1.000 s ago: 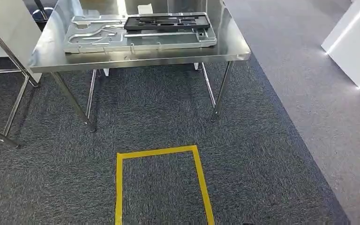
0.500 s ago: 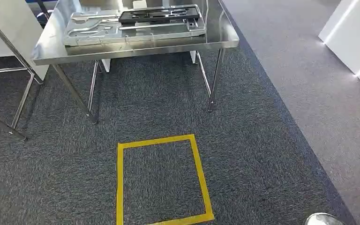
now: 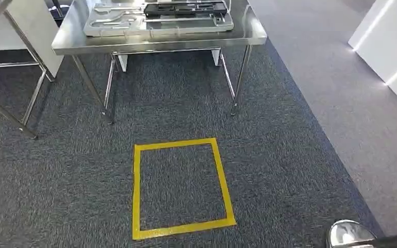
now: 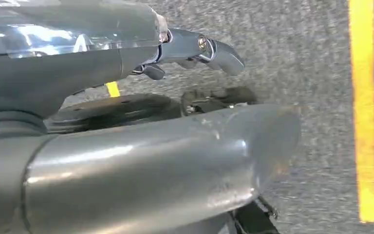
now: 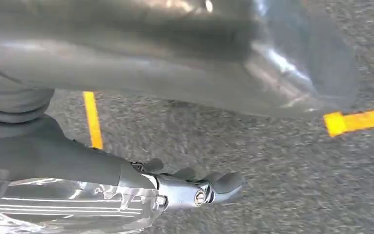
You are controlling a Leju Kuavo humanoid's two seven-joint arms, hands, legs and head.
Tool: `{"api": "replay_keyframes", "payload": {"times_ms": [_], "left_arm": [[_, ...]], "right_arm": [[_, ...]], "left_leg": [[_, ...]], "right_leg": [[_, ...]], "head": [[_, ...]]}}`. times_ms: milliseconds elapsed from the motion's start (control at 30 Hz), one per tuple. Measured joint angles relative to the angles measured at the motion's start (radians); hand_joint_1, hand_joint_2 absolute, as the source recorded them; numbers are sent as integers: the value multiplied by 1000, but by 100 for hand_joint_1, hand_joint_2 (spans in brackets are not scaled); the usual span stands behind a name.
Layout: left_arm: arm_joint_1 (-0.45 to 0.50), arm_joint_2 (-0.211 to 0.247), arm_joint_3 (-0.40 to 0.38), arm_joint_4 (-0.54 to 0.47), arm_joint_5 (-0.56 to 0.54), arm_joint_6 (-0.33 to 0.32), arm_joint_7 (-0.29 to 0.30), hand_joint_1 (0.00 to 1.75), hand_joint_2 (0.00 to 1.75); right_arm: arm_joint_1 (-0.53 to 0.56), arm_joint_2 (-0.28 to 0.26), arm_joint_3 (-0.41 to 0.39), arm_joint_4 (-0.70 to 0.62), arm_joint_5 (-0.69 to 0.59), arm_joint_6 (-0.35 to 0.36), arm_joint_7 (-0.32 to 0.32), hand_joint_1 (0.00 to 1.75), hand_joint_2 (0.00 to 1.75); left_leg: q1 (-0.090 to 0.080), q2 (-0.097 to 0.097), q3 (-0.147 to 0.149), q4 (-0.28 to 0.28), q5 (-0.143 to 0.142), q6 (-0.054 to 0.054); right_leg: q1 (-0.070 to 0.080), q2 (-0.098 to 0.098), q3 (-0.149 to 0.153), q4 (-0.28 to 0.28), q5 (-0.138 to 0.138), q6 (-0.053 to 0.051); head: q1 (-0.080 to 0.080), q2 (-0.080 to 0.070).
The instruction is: Take the parts from the cabinet and place them on the table.
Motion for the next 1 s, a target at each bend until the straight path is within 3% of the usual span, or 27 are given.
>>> {"api": "replay_keyframes", "payload": {"times_ms": [33, 67, 100, 133, 167, 200, 267, 300, 333, 367, 433, 467, 500, 533, 600, 633, 667, 700, 767, 800, 833, 867, 933, 967, 1000], "left_arm": [[0, 0, 0, 0, 0, 0, 0, 0, 0], [0, 0, 0, 0, 0, 0, 1, 0, 0], [0, -1, 0, 0, 0, 0, 3, 0, 0], [-1, -1, 0, 0, 0, 0, 7, 0, 0], [-1, -2, 0, 0, -3, 0, 11, 0, 0], [-2, -2, 0, 0, -4, 2, 16, 0, 0], [-1, -2, 0, 0, -5, 13, 24, 0, 0], [-1, -2, 0, 0, -5, 19, 30, 0, 0], [-1, -2, 0, 0, -6, 24, 34, 0, 0], [-1, -2, 0, 0, -7, 27, 40, 0, 0], [1, -1, 0, 0, -14, 26, 50, 0, 0], [2, 3, 0, 0, -18, 16, 52, 0, 0], [3, 7, 0, 0, -18, 9, 54, 0, 0], [5, 10, 0, 0, -19, 3, 56, 0, 0], [6, 16, 0, 0, -21, -2, 56, 0, 0], [4, 18, 0, 0, -21, -2, 56, 0, 0], [3, 20, 0, 0, -22, -3, 56, 0, 0], [3, 20, 0, 0, -24, -3, 55, 0, 0], [5, 22, 0, 0, -26, -3, 55, 0, 0], [6, 23, 0, 0, -27, -3, 54, 0, 0], [6, 23, 0, 0, -29, -4, 53, 0, 0], [5, 23, 0, 0, -31, -4, 53, 0, 0], [4, 23, 0, 0, -34, -4, 52, 0, 0], [5, 24, 0, 0, -35, -4, 51, 0, 0], [7, 24, 0, 0, -36, -4, 51, 0, 0]], "right_arm": [[0, 0, 0, 0, 0, 0, 0, 0, 0], [0, 0, 0, 0, 0, 2, 0, 0, 0], [-1, 0, 0, 0, 0, 3, 0, 0, 0], [-3, 0, 0, 0, 1, 7, 1, 0, 0], [-5, 0, 0, 0, 2, 15, 1, 0, 0], [-5, 0, 0, 0, 5, 26, -2, 0, 0], [-4, 0, 0, 0, 14, 47, -11, 0, 0], [-2, 1, 0, 0, 21, 47, -12, 0, 0], [-1, 0, 0, 0, 28, 46, -13, 0, 0], [0, 0, 0, 0, 34, 45, -13, 0, 0], [1, 0, 0, 0, 41, 45, -12, 0, 0], [1, 0, 0, 0, 45, 43, -11, 0, 0], [1, 1, 0, 0, 50, 42, -11, 0, 0], [1, 2, 0, 0, 52, 42, -10, 0, 0], [0, 3, 0, 0, 53, 42, -10, 0, 0], [0, 4, 0, 0, 55, 42, -10, 0, 0], [2, 6, 0, 0, 56, 42, -10, 0, 0], [2, 6, 0, 1, 60, 42, -11, 0, 0], [-2, 10, 1, 1, 68, 42, -13, 0, 0], [-6, 11, 1, 0, 71, 42, -16, 0, 0], [-6, 11, 2, 0, 74, 42, -16, 0, 0], [-5, 11, 2, 0, 75, 42, -16, 0, 0], [-3, 11, 3, 1, 78, 42, -15, 0, 0], [-2, 12, 3, 1, 79, 42, -15, 0, 0], [-2, 13, 3, 1, 80, 42, -15, 0, 0]], "left_leg": [[0, 1, -15, 2, 10, -3], [1, 0, -27, 6, 18, -7], [2, -1, -35, 12, 24, -11], [0, -1, -43, 18, 28, -17], [-3, -2, -53, 27, 29, -23], [-4, -1, -55, 33, 35, -31], [-2, -2, -57, 30, 48, -45], [2, -6, -64, 39, 43, -49], [4, -6, -74, 66, 14, -54], [5, -6, -99, 126, -35, -57], [7, -6, -158, 285, -121, -62], [7, -6, -174, 337, -137, -64], [7, -6, -167, 341, -128, -64], [7, -6, -137, 300, -99, -62], [6, 9, -37, 139, -31, -54], [2, 46, 11, 54, -25, -45], [-8, 55, 21, 39, -29, -40], [-10, 53, 12, 41, -23, -32], [-12, 35, 3, 35, -26, -26], [-1, 23, 8, 21, -17, -16], [1, 14, 8, 17, -9, -12], [3, 7, 2, 16, -5, -6], [2, -14, -9, 17, 3, 0], [2, -26, -12, 17, 5, 0], [2, -39, -13, 19, 6, -2]], "right_leg": [[-4, 0, 30, -23, 41, 2], [-6, 0, 84, -84, 71, 1], [-7, 0, 152, -171, 75, -1], [-7, 0, 234, -268, 50, -5], [-1, 2, 274, -338, 23, -15], [0, 1, 268, -348, 10, -26], [6, 0, 262, -345, 20, -42], [-3, -9, 261, -351, 29, -54], [0, -15, 258, -351, 33, -60], [2, -21, 252, -351, 37, -68], [9, -35, 238, -349, 45, -77], [11, -40, 230, -346, 47, -78], [13, -47, 225, -343, 48, -77], [14, -54, 221, -340, 49, -77], [15, -69, 219, -332, 48, -75], [17, -76, 218, -327, 46, -72], [22, -83, 214, -323, 45, -66], [22, -92, 216, -321, 45, -60], [21, -110, 218, -324, 47, -50], [27, -121, 218, -323, 43, -42], [18, -70, 213, -303, 26, -34], [15, -32, 190, -253, -13, -32], [8, -5, 112, -91, -96, -26], [7, -3, 83, -31, -111, -23], [5, -2, 73, -14, -102, -21]], "head": [[0, 0], [0, 0], [0, 0], [1, 0], [3, 0], [2, 0], [3, 0], [5, 0], [2, 0], [-7, 0], [-8, 0], [-9, 0], [-9, 0], [-9, 0], [-9, 0], [-9, 0], [-10, 0], [-4, 0], [-4, 0], [-6, 0], [-2, 0], [5, 0], [5, 0], [6, 0], [6, 0]]}}
